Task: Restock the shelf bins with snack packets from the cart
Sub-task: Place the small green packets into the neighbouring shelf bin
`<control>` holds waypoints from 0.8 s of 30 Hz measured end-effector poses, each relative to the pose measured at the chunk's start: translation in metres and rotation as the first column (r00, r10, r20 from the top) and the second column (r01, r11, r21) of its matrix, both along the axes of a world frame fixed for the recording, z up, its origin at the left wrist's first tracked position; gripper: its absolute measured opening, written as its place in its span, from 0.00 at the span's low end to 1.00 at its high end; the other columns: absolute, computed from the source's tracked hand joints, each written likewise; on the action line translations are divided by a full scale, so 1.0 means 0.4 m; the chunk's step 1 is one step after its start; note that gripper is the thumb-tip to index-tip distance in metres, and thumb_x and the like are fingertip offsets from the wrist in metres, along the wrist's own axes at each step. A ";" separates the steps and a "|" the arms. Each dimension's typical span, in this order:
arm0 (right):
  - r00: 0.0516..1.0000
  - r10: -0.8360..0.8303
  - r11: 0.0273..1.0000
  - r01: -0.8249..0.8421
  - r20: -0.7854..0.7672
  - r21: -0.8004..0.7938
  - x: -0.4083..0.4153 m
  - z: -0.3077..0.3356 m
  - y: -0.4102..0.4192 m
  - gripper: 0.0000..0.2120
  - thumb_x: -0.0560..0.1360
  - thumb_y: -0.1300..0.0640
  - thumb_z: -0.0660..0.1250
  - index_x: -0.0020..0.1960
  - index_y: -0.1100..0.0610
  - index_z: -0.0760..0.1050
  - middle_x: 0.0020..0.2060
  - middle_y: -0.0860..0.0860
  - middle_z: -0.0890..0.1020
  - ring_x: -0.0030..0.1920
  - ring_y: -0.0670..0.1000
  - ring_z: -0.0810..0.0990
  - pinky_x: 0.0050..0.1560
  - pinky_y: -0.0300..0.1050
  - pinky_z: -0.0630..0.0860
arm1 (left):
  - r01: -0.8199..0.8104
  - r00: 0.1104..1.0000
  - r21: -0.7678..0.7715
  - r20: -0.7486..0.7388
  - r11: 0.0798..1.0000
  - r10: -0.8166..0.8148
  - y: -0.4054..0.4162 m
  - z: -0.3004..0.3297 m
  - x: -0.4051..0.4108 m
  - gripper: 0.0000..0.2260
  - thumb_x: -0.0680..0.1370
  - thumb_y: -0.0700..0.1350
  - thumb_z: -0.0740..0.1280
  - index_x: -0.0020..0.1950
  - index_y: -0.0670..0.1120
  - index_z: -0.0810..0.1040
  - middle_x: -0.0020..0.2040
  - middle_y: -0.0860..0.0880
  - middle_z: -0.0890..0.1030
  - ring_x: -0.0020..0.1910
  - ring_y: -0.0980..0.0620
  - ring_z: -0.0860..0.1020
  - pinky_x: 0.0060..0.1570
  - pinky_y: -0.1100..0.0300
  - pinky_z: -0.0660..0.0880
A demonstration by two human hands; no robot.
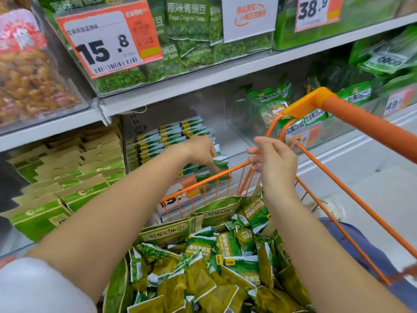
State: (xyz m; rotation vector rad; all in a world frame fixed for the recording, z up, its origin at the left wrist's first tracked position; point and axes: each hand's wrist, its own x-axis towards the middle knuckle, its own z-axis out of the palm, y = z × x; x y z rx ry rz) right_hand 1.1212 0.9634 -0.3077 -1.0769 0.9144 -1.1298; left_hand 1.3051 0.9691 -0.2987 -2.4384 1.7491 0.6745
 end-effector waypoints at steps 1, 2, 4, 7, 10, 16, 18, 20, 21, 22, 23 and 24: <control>1.000 0.006 1.000 -0.006 -0.001 -0.004 0.000 0.002 0.001 0.12 0.80 0.63 0.58 0.43 0.51 0.77 0.33 0.49 0.80 0.29 0.44 0.76 0.29 0.35 0.72 | -0.002 1.000 0.033 0.003 0.999 0.002 -0.005 0.004 -0.001 0.23 0.75 0.47 0.73 0.28 0.47 0.61 0.27 0.50 0.58 0.27 0.51 0.56 0.30 0.58 0.54; 1.000 0.010 1.000 -0.010 0.002 -0.005 0.000 0.004 0.001 0.12 0.80 0.63 0.58 0.43 0.51 0.77 0.33 0.49 0.80 0.29 0.44 0.76 0.29 0.35 0.72 | -0.002 1.000 0.058 0.009 0.998 0.002 -0.011 0.006 -0.002 0.23 0.76 0.45 0.71 0.29 0.47 0.61 0.27 0.50 0.58 0.28 0.51 0.55 0.30 0.58 0.53; 1.000 0.016 1.000 -0.016 0.002 -0.006 0.001 0.006 -0.001 0.13 0.79 0.63 0.58 0.43 0.51 0.77 0.33 0.49 0.80 0.28 0.44 0.75 0.30 0.36 0.72 | -0.003 0.999 0.081 0.042 0.997 0.000 -0.022 0.004 -0.005 0.21 0.78 0.41 0.68 0.30 0.47 0.60 0.29 0.50 0.58 0.29 0.50 0.55 0.31 0.58 0.53; 0.999 0.031 1.000 -0.031 -0.007 -0.004 0.001 0.006 -0.002 0.13 0.79 0.63 0.58 0.43 0.51 0.77 0.32 0.49 0.80 0.28 0.45 0.75 0.30 0.37 0.73 | 0.007 0.992 0.063 0.129 0.998 -0.015 -0.032 -0.009 -0.009 0.18 0.77 0.37 0.65 0.30 0.45 0.63 0.29 0.48 0.59 0.30 0.51 0.57 0.31 0.58 0.56; 0.999 0.051 0.999 -0.051 -0.005 0.000 0.001 0.009 0.000 0.13 0.79 0.64 0.58 0.43 0.52 0.77 0.31 0.49 0.80 0.26 0.44 0.74 0.30 0.37 0.74 | 0.022 0.984 0.017 0.177 1.000 -0.025 -0.033 -0.024 -0.002 0.18 0.75 0.41 0.70 0.29 0.44 0.65 0.29 0.48 0.61 0.31 0.50 0.60 0.33 0.55 0.59; 0.996 0.090 0.996 -0.091 -0.025 -0.027 0.001 0.013 0.007 0.13 0.79 0.65 0.58 0.43 0.53 0.77 0.30 0.49 0.79 0.24 0.43 0.73 0.28 0.35 0.73 | 0.044 0.979 -0.061 0.203 0.997 -0.031 -0.015 -0.036 0.001 0.22 0.73 0.41 0.71 0.27 0.45 0.61 0.27 0.48 0.58 0.30 0.50 0.57 0.31 0.57 0.55; 0.995 0.095 0.995 -0.096 -0.028 -0.029 0.002 0.013 0.008 0.13 0.79 0.65 0.58 0.43 0.53 0.77 0.29 0.49 0.79 0.23 0.43 0.73 0.27 0.34 0.73 | 0.038 0.969 -0.065 0.245 0.997 -0.021 -0.015 -0.038 -0.005 0.17 0.73 0.37 0.67 0.29 0.43 0.63 0.27 0.47 0.59 0.29 0.50 0.58 0.30 0.57 0.56; 0.994 0.102 0.994 -0.104 -0.036 -0.033 0.002 0.013 0.009 0.13 0.78 0.65 0.58 0.43 0.53 0.77 0.29 0.49 0.78 0.23 0.43 0.73 0.27 0.34 0.73 | 0.022 0.961 -0.045 0.276 0.999 -0.009 -0.017 -0.034 -0.013 0.14 0.74 0.38 0.66 0.31 0.42 0.66 0.28 0.47 0.62 0.29 0.49 0.60 0.28 0.58 0.58; 0.993 0.108 0.993 -0.109 -0.043 -0.036 0.002 0.012 0.010 0.13 0.78 0.65 0.58 0.43 0.53 0.77 0.28 0.49 0.78 0.23 0.43 0.73 0.27 0.34 0.72 | 0.017 0.960 -0.033 0.279 0.999 -0.007 -0.018 -0.031 -0.016 0.13 0.75 0.39 0.65 0.32 0.42 0.67 0.28 0.47 0.63 0.29 0.49 0.61 0.28 0.58 0.58; 0.992 0.114 0.992 -0.116 -0.047 -0.038 0.002 0.012 0.011 0.13 0.78 0.65 0.58 0.43 0.53 0.77 0.29 0.49 0.78 0.23 0.43 0.73 0.27 0.35 0.72 | 0.017 0.960 -0.021 0.279 1.000 -0.010 -0.019 -0.028 -0.017 0.12 0.75 0.39 0.66 0.33 0.42 0.67 0.28 0.47 0.63 0.29 0.49 0.61 0.28 0.58 0.59; 0.991 0.122 0.991 -0.124 -0.051 -0.042 0.002 0.012 0.012 0.13 0.78 0.65 0.58 0.43 0.53 0.77 0.29 0.49 0.79 0.23 0.43 0.73 0.27 0.35 0.72 | 0.013 0.964 -0.015 0.265 1.000 -0.009 -0.019 -0.026 -0.015 0.12 0.75 0.39 0.66 0.33 0.42 0.68 0.29 0.47 0.64 0.29 0.49 0.61 0.29 0.58 0.59; 0.990 0.130 0.990 -0.133 -0.058 -0.047 0.002 0.012 0.013 0.12 0.78 0.65 0.58 0.43 0.53 0.77 0.29 0.49 0.79 0.23 0.43 0.73 0.27 0.35 0.72 | 0.012 0.970 -0.006 0.244 1.000 -0.011 -0.019 -0.024 -0.012 0.12 0.75 0.40 0.67 0.34 0.42 0.69 0.30 0.47 0.65 0.30 0.50 0.62 0.30 0.57 0.60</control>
